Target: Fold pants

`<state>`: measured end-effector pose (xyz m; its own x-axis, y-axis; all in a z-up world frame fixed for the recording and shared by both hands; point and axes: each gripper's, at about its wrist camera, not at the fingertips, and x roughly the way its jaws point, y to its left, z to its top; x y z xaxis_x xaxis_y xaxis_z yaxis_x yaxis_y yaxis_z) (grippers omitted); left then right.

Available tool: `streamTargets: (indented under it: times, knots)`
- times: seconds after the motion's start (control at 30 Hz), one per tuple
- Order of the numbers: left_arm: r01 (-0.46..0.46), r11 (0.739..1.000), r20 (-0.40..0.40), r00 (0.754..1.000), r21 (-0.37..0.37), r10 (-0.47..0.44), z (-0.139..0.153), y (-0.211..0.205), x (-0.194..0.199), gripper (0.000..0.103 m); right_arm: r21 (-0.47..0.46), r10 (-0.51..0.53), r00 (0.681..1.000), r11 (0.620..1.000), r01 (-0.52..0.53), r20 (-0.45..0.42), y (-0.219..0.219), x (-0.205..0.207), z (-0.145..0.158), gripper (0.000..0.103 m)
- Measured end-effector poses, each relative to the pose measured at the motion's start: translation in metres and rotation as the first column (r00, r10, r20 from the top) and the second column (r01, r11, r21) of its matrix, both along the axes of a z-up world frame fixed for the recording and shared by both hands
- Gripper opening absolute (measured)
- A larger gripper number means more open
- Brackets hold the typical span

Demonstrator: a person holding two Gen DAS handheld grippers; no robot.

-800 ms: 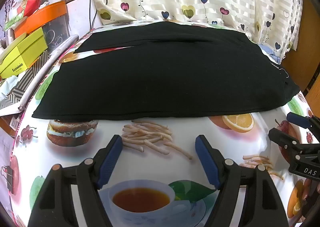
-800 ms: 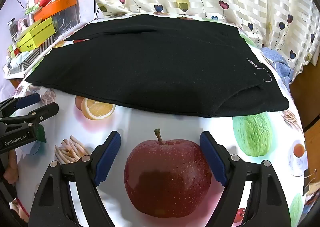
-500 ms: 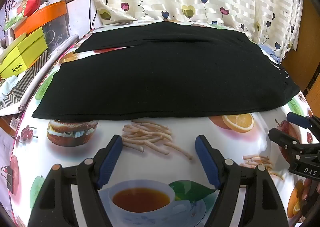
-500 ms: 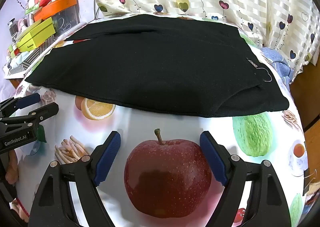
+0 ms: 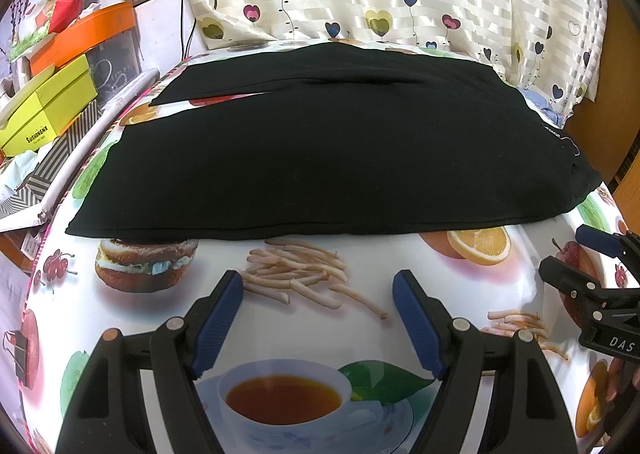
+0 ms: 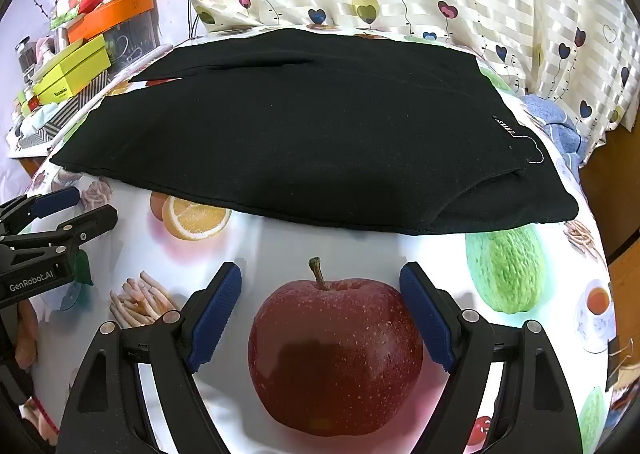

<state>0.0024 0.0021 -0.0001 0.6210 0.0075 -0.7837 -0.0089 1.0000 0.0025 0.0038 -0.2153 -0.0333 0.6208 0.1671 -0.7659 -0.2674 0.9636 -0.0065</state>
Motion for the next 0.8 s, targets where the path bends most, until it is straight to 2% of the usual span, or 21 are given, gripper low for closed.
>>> streamTargets:
  times: [0.8]
  knots:
    - [0.000, 1.000, 0.000, 1.000, 0.001, 0.000, -0.0005, 0.0008, -0.0004, 0.080, -0.002, -0.001, 1.000, 1.000, 0.001, 0.000, 0.0012, 0.0009, 0.0007, 0.083]
